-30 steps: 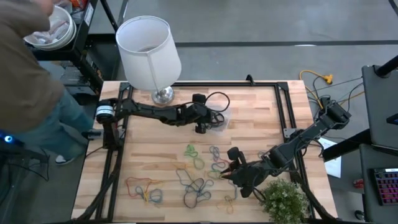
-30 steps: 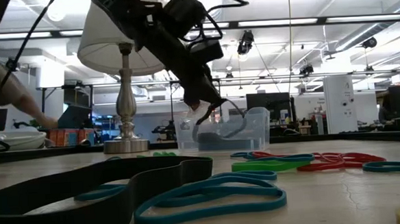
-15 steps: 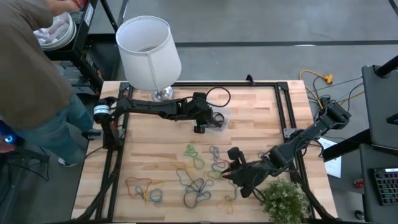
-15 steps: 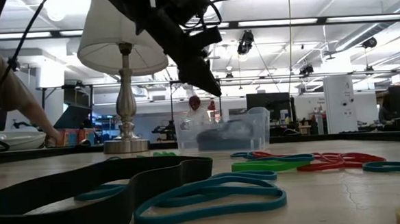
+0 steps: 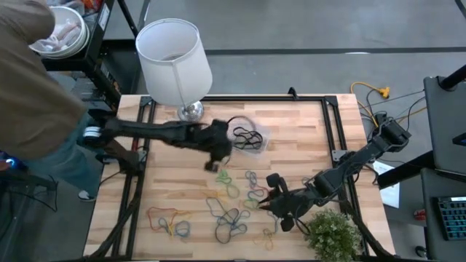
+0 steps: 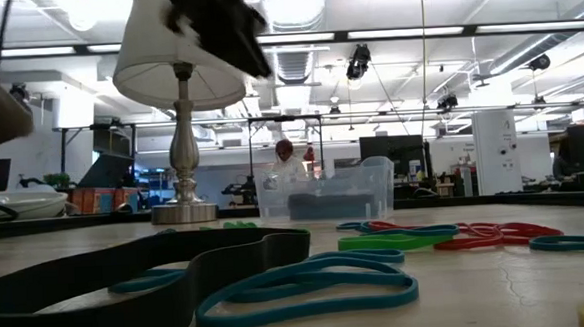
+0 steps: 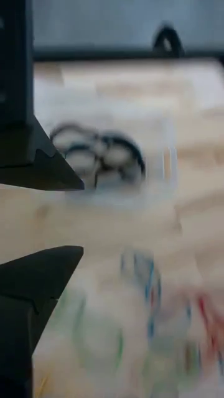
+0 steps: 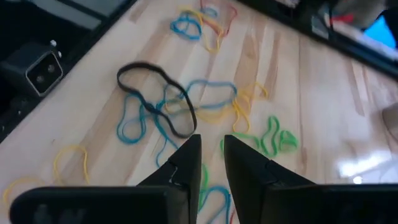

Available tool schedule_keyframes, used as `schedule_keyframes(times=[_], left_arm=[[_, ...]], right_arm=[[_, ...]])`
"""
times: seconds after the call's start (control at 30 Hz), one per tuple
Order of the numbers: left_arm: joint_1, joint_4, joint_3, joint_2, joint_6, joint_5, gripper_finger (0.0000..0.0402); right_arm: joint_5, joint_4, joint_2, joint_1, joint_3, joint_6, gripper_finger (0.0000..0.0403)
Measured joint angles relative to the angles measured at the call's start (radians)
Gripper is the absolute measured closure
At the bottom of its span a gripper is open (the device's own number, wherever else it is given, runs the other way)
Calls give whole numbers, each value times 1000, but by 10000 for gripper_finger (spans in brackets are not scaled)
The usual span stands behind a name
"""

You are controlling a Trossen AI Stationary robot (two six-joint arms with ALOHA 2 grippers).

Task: Pick and place rubber bands into bin
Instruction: Put the black rubber bands into the bin

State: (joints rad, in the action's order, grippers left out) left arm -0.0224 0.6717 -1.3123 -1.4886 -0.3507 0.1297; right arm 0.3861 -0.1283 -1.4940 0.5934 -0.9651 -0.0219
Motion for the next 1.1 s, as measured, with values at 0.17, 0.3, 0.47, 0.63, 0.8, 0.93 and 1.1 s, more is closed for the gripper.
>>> schedule_keyframes(times=[0.17,0.3,0.47,0.63,0.8,0.93,1.1], left_arm=[[-157,47,84,164,89,-9,262],[-281,37,167,287,167,10,262],[-420,-40,298,402,230,96,262],[-513,-165,451,481,243,170,262],[-561,-312,570,514,243,197,262],[-583,-374,616,510,241,221,262],[-597,-432,643,502,231,270,262]], right_arm=[[-180,154,-41,-34,20,-91,338],[-271,217,-115,-82,-6,-145,343],[-321,213,-223,-147,-83,-178,343],[-431,204,-326,-190,-167,-193,334],[-436,106,-435,-212,-266,-193,319],[-436,26,-517,-223,-347,-192,307],[-439,-56,-583,-234,-428,-191,287]])
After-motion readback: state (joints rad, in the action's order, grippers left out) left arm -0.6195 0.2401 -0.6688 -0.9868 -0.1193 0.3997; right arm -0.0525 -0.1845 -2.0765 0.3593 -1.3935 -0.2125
